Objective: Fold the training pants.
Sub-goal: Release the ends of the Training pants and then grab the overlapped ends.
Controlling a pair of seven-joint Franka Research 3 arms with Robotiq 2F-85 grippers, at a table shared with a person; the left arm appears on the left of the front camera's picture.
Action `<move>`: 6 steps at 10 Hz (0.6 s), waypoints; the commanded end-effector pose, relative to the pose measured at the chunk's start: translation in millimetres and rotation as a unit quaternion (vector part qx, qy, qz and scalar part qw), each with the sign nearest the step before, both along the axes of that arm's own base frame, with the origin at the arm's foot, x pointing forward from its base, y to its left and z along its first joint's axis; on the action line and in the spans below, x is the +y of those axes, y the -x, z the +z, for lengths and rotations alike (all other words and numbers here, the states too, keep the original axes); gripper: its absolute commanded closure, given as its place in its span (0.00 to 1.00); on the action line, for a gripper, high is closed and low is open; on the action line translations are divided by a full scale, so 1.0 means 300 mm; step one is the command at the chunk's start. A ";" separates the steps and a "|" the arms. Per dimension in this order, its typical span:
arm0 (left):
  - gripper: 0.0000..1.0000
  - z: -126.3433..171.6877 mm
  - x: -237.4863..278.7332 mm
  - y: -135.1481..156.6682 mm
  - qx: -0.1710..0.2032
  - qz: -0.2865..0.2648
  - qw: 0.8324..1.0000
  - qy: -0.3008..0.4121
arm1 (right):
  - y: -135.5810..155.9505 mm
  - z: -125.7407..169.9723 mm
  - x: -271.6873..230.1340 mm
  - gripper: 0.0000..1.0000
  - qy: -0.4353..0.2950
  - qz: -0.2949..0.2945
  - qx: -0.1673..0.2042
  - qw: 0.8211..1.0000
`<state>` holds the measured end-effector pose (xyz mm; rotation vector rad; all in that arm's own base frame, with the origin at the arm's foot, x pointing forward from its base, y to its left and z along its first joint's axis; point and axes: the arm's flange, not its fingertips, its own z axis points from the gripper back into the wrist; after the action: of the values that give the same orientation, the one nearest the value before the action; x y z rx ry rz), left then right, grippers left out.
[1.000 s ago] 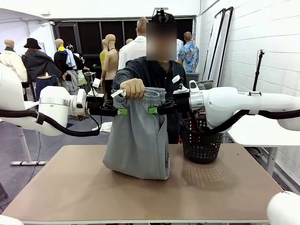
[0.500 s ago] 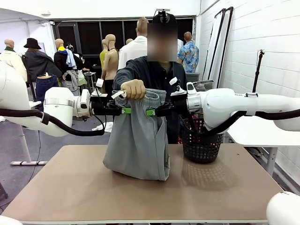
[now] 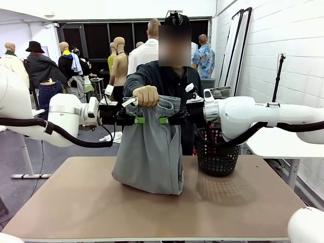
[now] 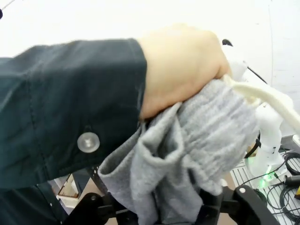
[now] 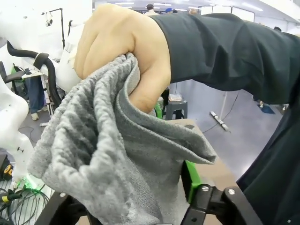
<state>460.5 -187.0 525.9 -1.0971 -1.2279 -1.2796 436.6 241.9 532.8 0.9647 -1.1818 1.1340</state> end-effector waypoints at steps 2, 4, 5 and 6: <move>1.00 0.041 0.024 -0.009 -0.014 -0.020 0.997 0.078 | -0.021 0.002 0.004 0.82 -0.022 -0.008 0.001 1.000; 1.00 0.037 0.033 -0.015 -0.012 -0.031 0.997 0.073 | -0.025 0.003 -0.001 1.00 -0.020 -0.003 0.003 1.000; 1.00 0.025 0.029 -0.013 -0.007 -0.036 0.998 0.053 | -0.022 0.009 -0.008 1.00 -0.023 0.001 0.005 1.000; 1.00 0.015 0.032 -0.014 -0.001 -0.039 0.998 0.045 | -0.028 0.015 -0.008 1.00 -0.026 0.008 0.005 1.000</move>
<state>463.2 -177.0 532.2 -1.2179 -1.2916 -1.2601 440.5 234.5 532.3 1.0049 -1.1954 1.1121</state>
